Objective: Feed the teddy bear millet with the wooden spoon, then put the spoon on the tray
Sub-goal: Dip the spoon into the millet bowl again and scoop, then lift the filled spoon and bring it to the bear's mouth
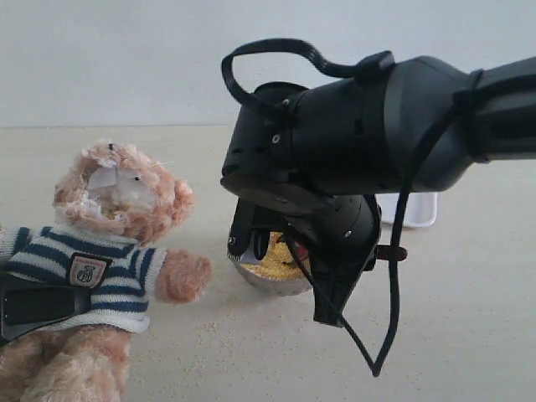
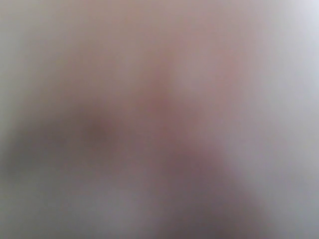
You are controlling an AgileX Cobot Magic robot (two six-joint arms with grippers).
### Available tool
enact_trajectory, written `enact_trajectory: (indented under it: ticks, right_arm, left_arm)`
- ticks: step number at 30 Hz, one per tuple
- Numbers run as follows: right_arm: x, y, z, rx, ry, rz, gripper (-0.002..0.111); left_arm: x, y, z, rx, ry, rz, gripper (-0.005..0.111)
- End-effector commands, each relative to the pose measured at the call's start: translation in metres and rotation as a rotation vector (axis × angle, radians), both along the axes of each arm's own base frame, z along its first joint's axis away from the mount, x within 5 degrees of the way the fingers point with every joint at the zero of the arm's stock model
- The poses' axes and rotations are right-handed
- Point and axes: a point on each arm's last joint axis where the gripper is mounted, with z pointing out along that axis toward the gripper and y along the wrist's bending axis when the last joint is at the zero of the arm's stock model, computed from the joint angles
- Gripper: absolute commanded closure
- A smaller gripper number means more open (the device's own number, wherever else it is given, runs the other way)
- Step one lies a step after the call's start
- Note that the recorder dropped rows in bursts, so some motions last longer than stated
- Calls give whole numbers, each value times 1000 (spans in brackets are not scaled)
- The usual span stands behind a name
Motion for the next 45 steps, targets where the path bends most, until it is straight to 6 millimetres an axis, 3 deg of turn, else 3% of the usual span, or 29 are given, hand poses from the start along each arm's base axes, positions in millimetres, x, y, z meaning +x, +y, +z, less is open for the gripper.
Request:
enact_trajectory:
  ticks: [1, 10, 18, 32, 45]
  right_arm:
    - [5, -7, 7, 110, 33, -80, 104]
    - [14, -23, 32, 298, 22, -172, 104]
    - [10, -31, 47, 461, 107, -278, 104]
    - [-21, -35, 80, 595, 235, -247, 104]
    - [-41, -35, 98, 695, 362, -196, 104]
  left_arm:
    - [-1, -1, 3, -20, -16, -1, 102]
    - [-1, -1, 3, -20, -16, -1, 102]
    - [-1, -1, 3, -20, -16, -1, 102]
    - [-1, -1, 3, -20, -16, -1, 102]
    - [-1, -1, 3, -20, -16, -1, 102]
